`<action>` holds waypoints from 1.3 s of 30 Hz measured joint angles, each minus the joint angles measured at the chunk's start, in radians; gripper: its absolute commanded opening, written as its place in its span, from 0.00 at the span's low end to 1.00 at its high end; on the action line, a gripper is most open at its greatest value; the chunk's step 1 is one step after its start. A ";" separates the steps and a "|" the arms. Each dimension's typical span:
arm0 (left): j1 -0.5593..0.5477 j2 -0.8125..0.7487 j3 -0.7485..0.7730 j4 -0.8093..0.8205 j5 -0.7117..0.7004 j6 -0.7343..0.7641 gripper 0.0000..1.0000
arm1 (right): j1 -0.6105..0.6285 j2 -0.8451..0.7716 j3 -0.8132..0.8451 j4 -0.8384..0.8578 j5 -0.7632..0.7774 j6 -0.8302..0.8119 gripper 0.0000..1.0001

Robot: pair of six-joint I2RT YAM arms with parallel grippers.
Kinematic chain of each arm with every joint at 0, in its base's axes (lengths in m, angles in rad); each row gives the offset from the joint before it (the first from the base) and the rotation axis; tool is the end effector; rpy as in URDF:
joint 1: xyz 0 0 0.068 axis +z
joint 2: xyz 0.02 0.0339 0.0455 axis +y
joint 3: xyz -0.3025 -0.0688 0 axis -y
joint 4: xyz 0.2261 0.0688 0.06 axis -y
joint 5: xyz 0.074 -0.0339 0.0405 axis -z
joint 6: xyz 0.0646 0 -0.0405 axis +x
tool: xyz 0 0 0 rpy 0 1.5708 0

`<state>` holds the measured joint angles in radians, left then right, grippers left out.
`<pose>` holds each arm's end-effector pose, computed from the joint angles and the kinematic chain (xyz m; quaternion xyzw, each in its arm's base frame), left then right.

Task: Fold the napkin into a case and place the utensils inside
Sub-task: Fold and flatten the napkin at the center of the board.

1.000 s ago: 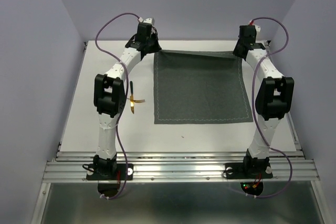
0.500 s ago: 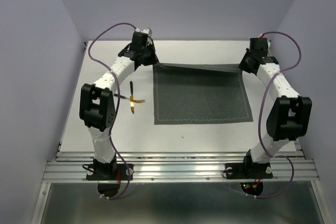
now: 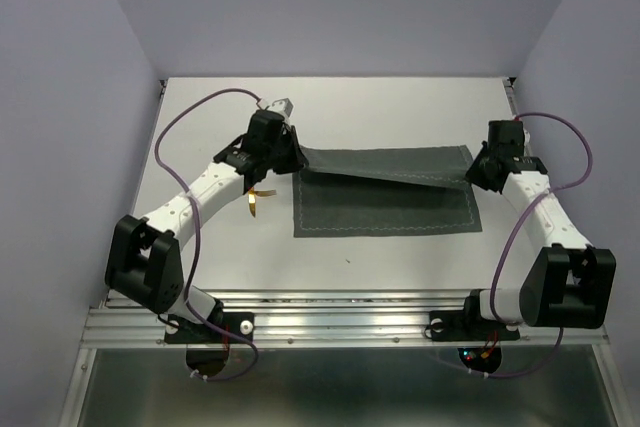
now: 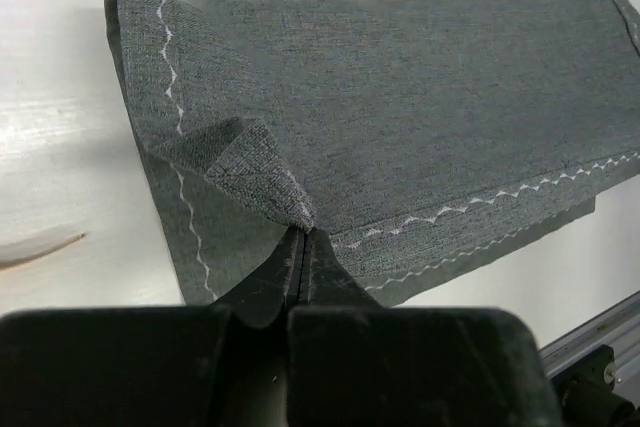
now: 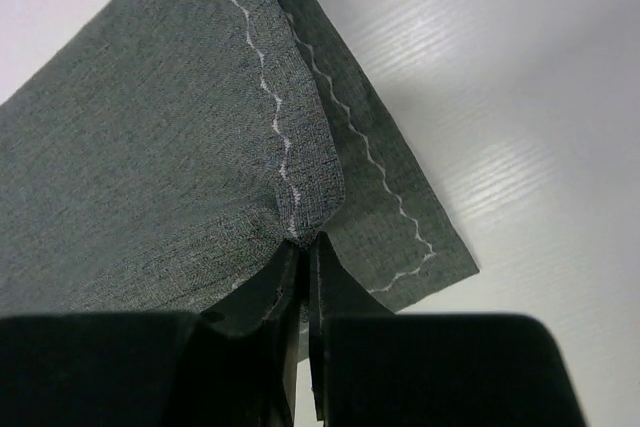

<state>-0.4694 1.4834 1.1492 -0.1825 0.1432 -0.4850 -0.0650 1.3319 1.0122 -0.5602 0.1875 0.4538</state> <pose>0.3051 -0.1651 0.3292 0.0293 0.8623 -0.2853 0.4172 0.2682 -0.0295 0.2874 0.2709 0.8973 -0.0213 0.3478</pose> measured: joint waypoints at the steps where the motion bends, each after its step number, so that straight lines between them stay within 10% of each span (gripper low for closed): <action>1: -0.008 -0.012 -0.026 0.002 -0.006 -0.005 0.00 | -0.002 -0.010 -0.013 -0.010 0.000 0.002 0.01; 26: -0.068 -0.099 -0.268 0.074 -0.050 -0.093 0.00 | -0.008 -0.112 -0.151 -0.091 -0.014 0.049 0.01; 39: -0.063 0.005 -0.004 0.029 -0.095 -0.029 0.00 | -0.009 0.185 0.214 -0.085 0.037 0.047 0.01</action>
<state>-0.5320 1.4879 1.1450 -0.1532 0.0483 -0.5137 -0.0738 1.5169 1.2266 -0.6456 0.2249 0.5011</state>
